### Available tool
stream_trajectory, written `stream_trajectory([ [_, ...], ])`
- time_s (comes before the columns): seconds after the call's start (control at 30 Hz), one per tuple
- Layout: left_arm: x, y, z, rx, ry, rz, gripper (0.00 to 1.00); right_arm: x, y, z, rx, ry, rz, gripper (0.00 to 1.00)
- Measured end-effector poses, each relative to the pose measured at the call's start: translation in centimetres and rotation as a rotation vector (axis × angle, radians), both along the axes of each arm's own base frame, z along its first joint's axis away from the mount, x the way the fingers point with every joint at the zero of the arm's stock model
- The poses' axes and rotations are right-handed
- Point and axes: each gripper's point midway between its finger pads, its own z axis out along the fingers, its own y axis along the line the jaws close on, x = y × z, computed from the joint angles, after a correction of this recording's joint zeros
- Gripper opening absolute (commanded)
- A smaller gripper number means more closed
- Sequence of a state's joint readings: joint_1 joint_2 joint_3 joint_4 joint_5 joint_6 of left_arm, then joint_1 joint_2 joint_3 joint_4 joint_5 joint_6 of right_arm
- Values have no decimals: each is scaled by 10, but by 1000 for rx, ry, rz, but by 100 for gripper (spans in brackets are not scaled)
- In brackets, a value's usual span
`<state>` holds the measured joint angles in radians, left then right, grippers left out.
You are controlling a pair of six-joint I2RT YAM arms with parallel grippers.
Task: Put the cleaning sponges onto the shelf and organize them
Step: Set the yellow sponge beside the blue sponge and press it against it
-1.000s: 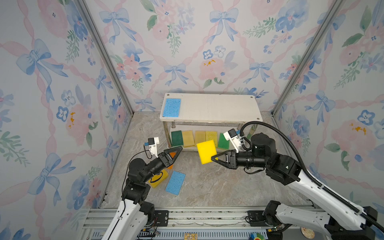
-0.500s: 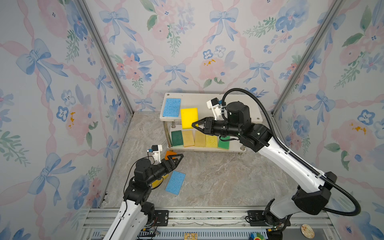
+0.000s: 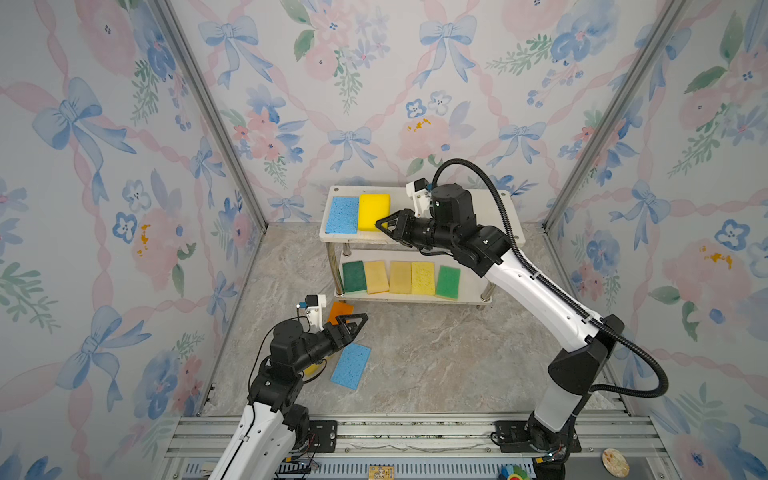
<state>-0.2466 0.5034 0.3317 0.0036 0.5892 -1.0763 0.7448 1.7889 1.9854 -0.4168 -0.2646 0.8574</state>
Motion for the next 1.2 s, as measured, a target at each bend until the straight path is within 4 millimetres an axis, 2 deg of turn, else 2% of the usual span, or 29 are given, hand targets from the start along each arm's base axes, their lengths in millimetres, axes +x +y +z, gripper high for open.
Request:
stream_trajectory([
  [0.27,-1,0,-2,2,1,-4,86,8,-5,0,-31,0,-37,33],
  [0.47,-1,-1,-3,8,0,-8,86,11,-4,-7,-56,20,-43,35],
  [0.7,-2,-1,-5,14,-1,-17,87,17,-1,-15,-106,21,-41,51],
  [0.87,-2,-1,-7,15,3,-18,87,17,-3,-12,-124,1,-46,64],
  [1.2,-1,-1,-8,19,5,-17,88,13,0,-11,-248,-60,-60,73],
])
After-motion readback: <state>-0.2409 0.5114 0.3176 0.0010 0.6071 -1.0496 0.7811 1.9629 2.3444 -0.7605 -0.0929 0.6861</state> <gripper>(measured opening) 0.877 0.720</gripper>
